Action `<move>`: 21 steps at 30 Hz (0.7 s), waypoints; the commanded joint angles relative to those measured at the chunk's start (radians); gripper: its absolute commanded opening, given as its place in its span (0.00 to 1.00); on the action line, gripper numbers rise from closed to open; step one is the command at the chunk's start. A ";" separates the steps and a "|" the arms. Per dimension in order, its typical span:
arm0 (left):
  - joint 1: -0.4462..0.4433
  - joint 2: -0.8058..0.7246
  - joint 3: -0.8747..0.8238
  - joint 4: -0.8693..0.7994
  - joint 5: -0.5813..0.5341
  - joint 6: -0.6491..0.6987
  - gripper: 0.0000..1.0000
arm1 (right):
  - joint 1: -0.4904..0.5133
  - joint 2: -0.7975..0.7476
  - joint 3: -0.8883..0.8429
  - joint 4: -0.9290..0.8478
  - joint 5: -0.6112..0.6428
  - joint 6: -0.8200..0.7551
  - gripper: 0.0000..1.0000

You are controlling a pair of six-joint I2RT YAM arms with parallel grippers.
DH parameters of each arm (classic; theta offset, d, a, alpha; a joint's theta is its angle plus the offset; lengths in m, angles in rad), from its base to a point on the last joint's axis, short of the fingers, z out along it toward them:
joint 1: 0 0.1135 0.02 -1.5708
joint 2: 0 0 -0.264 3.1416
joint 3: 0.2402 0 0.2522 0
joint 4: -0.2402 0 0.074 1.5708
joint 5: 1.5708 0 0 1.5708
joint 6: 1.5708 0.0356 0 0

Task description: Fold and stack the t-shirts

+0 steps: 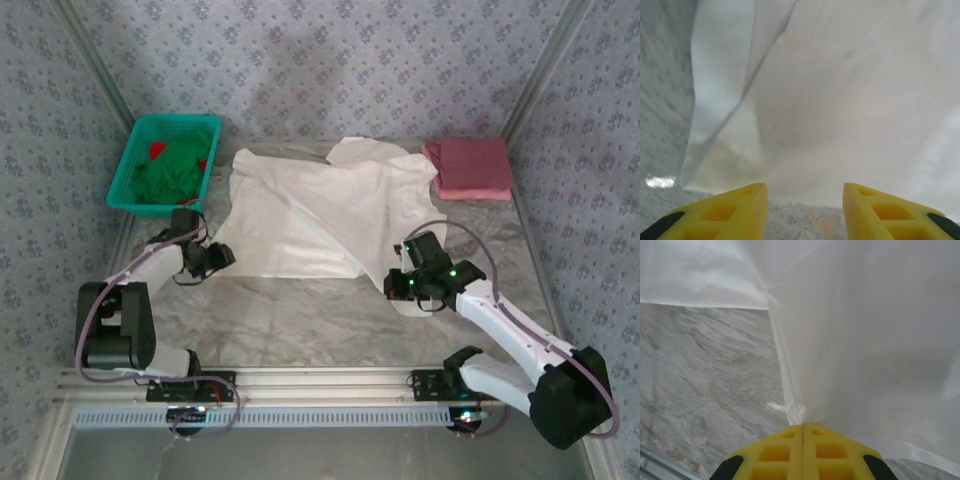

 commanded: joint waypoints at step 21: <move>-0.070 0.336 0.397 -0.061 -0.241 0.101 0.55 | -0.093 0.035 -0.024 0.076 0.000 -0.011 0.00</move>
